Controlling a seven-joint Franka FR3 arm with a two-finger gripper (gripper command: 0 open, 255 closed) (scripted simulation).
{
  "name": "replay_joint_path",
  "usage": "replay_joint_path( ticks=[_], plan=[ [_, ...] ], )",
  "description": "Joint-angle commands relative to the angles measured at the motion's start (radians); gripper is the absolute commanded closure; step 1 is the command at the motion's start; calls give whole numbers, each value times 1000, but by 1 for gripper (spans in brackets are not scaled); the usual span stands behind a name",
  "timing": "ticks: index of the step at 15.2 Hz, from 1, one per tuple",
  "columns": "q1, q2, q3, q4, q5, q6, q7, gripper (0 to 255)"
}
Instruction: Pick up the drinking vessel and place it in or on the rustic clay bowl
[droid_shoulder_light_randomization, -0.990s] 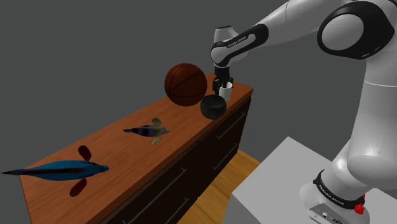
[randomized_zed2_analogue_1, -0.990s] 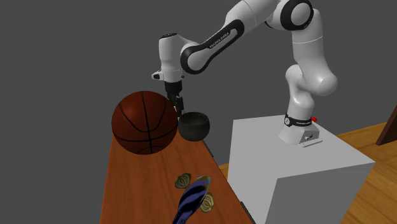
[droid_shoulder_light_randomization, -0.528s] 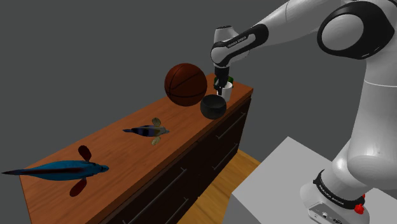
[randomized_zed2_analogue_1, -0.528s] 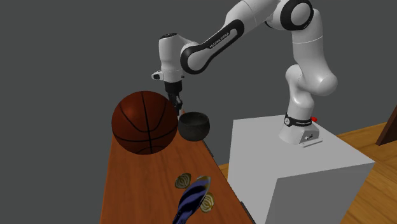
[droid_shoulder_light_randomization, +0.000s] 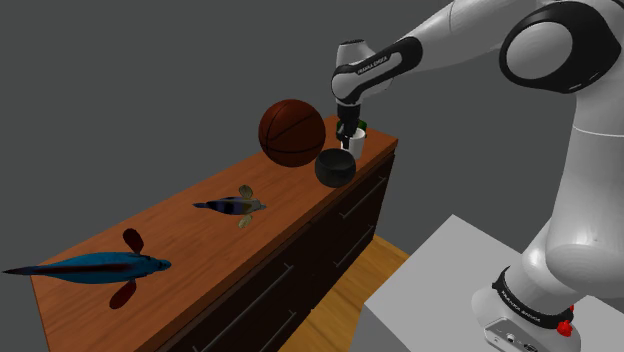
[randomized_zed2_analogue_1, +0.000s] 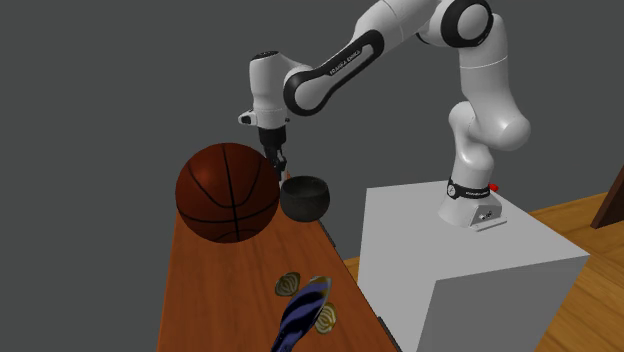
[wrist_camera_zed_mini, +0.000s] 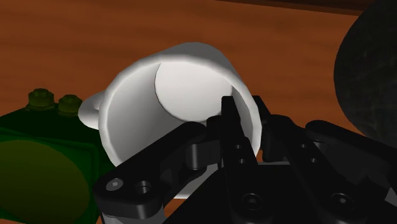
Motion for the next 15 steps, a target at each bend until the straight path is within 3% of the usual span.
replay_joint_path(
  ticks=[1,15],
  plan=[
    [0,-9,-1,9,-1,-18,-1,255],
    [2,-72,-3,112,-5,-184,-5,255]
  ],
)
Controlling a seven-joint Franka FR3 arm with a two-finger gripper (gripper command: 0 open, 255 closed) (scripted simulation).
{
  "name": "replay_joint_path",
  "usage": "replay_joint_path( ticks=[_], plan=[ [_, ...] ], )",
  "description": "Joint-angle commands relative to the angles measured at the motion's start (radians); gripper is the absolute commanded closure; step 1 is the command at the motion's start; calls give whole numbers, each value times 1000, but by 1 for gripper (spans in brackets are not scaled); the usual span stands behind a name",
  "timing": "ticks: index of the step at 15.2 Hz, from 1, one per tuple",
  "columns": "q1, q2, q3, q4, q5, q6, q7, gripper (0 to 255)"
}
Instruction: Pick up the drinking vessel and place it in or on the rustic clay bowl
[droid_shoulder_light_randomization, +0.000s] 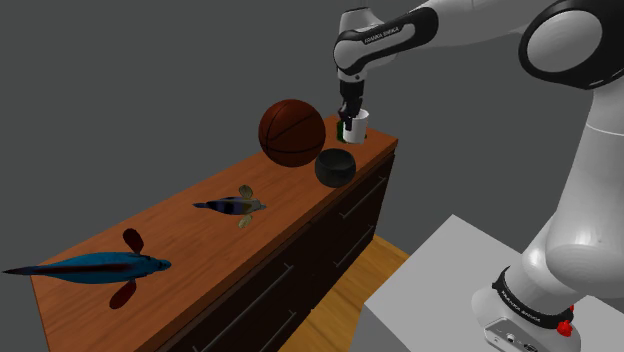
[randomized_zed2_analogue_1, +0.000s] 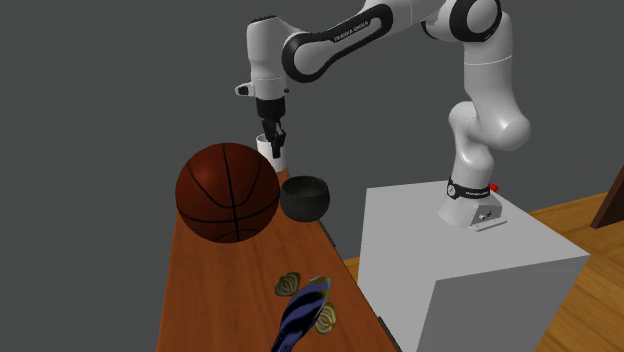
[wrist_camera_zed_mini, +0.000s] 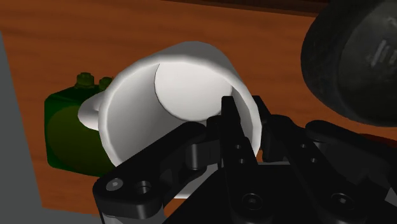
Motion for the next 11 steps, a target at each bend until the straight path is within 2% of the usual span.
replay_joint_path(
  ticks=[1,11],
  plan=[
    [1,-4,1,24,0,-28,1,255],
    [2,-24,0,132,-1,-155,-3,255]
  ],
)
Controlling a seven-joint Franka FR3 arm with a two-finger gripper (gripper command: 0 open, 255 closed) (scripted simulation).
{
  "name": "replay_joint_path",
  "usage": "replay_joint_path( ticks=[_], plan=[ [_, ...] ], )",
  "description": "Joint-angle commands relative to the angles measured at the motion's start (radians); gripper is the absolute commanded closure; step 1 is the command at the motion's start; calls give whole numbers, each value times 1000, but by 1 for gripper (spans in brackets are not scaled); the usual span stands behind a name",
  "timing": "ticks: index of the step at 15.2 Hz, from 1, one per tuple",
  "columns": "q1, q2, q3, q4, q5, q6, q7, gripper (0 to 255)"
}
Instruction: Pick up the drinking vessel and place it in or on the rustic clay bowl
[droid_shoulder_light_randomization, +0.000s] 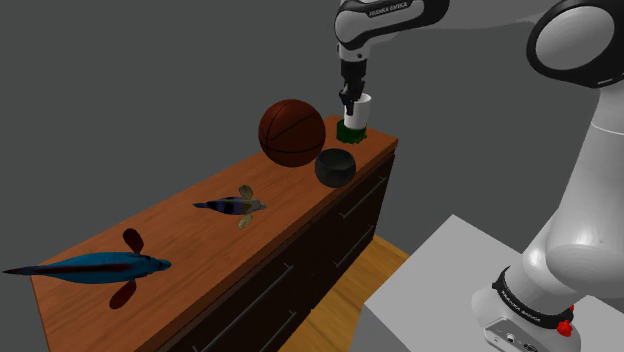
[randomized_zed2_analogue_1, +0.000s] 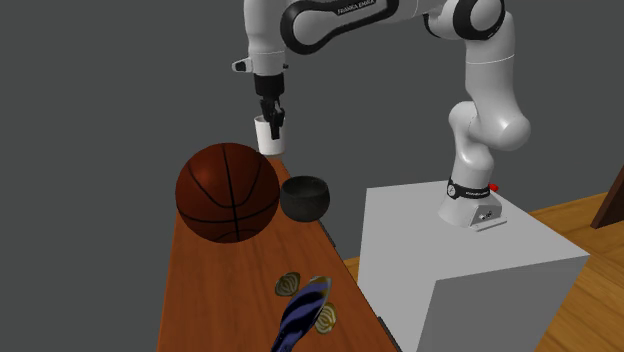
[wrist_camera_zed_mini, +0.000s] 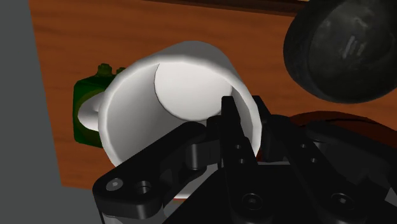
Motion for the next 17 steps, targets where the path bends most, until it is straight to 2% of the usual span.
replay_joint_path(
  ticks=[1,6,11,17],
  plan=[
    [-1,2,-1,31,1,-29,-3,255],
    [-2,1,-1,90,1,-89,-5,255],
    [64,-102,37,-25,-14,-81,98,255],
    [136,-194,94,-115,-20,-90,227,255]
  ],
)
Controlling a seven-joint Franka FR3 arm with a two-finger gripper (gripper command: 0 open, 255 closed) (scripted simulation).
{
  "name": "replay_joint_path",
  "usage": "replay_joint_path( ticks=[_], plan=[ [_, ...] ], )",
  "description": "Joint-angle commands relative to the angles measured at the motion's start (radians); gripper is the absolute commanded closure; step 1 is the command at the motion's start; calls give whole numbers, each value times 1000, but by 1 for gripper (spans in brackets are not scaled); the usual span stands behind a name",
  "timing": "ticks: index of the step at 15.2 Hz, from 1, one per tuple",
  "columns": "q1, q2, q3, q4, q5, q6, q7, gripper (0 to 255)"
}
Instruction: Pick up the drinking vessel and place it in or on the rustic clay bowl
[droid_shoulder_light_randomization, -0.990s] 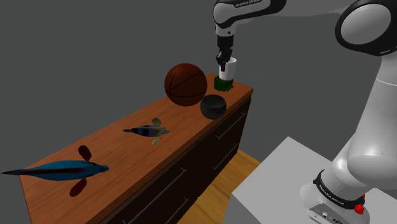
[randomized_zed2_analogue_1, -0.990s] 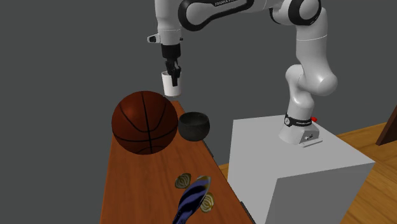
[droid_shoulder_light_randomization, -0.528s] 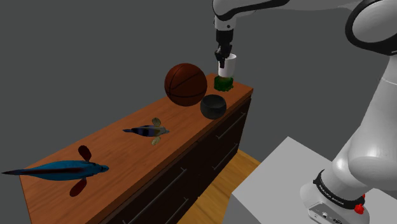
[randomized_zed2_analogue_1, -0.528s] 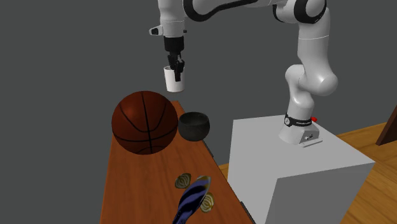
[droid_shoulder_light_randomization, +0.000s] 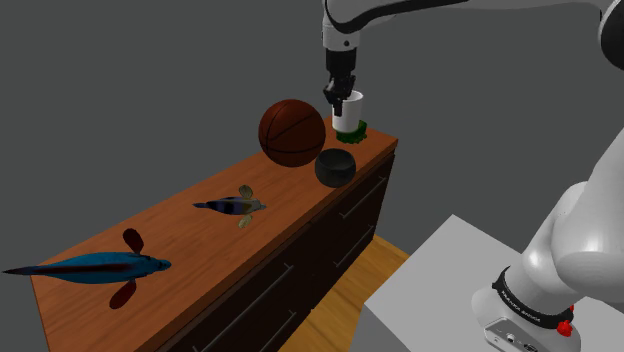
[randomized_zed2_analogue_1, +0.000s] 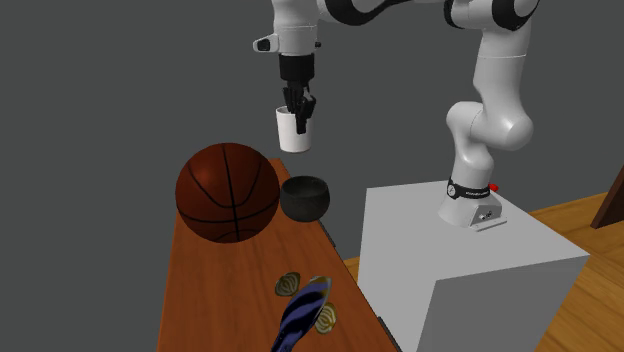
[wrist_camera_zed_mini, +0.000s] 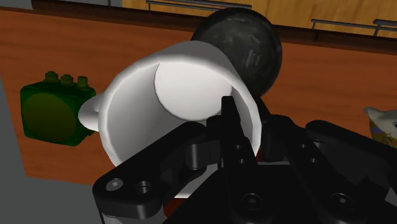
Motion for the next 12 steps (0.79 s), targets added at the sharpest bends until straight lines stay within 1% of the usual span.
replay_joint_path(
  ticks=[1,2,12],
  plan=[
    [23,-25,19,-19,0,-9,43,255],
    [29,-32,25,-24,0,-10,55,255],
    [28,-24,25,-149,-2,122,61,255]
  ],
)
